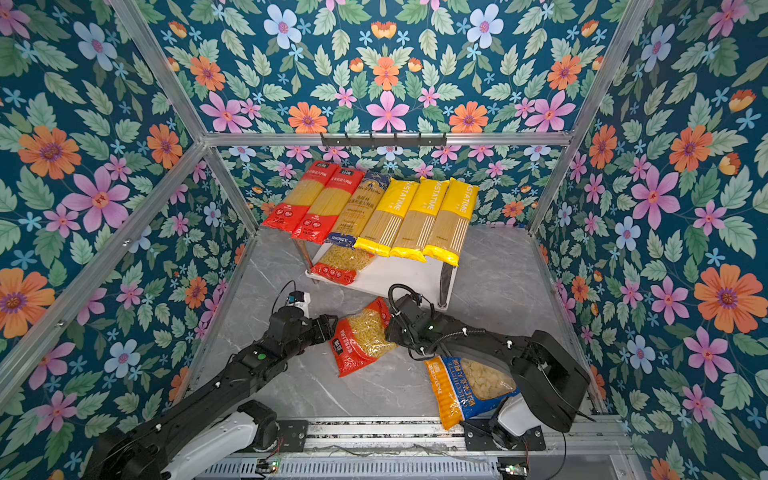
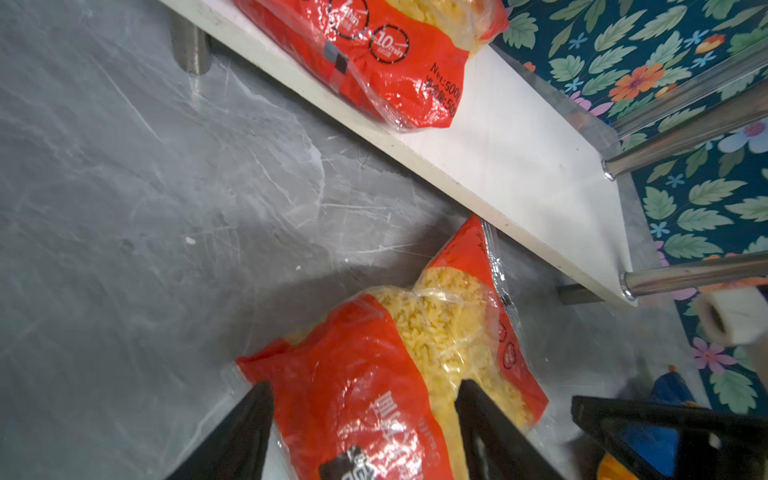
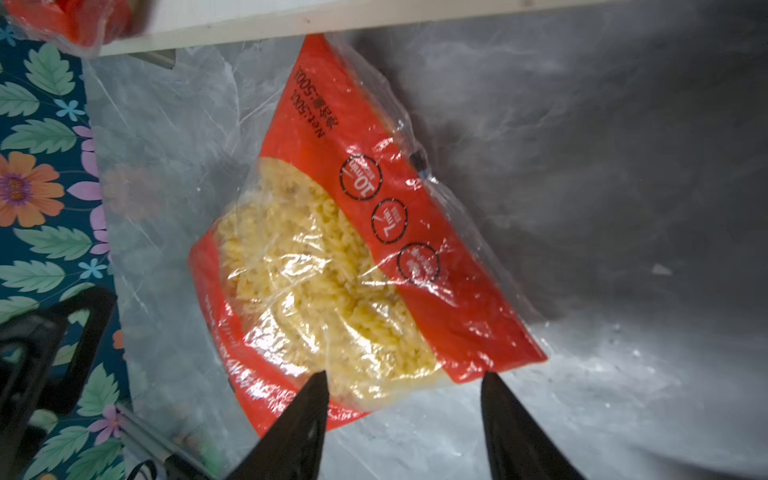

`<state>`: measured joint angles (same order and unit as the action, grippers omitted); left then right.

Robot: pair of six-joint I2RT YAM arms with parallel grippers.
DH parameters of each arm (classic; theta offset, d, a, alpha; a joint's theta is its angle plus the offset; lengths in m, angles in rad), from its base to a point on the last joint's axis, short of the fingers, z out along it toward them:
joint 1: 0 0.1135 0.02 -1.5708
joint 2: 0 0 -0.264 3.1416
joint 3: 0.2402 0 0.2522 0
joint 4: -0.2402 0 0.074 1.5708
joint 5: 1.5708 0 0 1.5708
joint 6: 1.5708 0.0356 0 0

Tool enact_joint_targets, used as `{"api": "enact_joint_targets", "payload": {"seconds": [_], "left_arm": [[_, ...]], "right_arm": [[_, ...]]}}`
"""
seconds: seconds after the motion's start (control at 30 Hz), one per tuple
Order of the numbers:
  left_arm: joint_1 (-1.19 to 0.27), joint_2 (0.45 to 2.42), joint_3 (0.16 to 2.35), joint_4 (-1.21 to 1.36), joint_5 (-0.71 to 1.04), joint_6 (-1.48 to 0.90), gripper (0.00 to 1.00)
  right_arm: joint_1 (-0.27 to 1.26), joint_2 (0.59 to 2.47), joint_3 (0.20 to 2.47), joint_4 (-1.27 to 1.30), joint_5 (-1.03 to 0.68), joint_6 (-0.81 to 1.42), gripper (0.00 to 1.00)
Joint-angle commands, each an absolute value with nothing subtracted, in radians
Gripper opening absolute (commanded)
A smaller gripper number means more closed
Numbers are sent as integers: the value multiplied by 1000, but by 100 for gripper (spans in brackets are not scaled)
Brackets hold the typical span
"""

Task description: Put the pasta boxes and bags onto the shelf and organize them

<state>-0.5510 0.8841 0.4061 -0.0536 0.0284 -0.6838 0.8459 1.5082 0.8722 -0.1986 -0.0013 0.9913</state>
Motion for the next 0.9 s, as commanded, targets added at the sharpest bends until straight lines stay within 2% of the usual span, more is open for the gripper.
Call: {"api": "enact_joint_targets", "payload": {"seconds": [0.0, 0.17, 0.23, 0.5, 0.67, 0.87], "left_arm": [[-615, 825, 381, -89, 8, -792, 72], [-800, 784, 374, -128, -106, -871, 72], [-828, 791, 378, -145, -122, -887, 72], [-838, 797, 394, -166, -103, -894, 73], [-829, 807, 406, -222, -176, -855, 74], [-817, 739, 473, -408, -219, -883, 73]], "right_arm": [[825, 1549, 919, -223, 23, 882, 60], [811, 1649, 988, -239, 3, 828, 57], [817, 1707, 994, -238, -38, 822, 55], [980, 1669, 919, -241, -86, 929, 53], [1143, 1689, 997, -249, -150, 941, 52], [1129, 1626, 1077, -355, -158, 842, 52]]}}
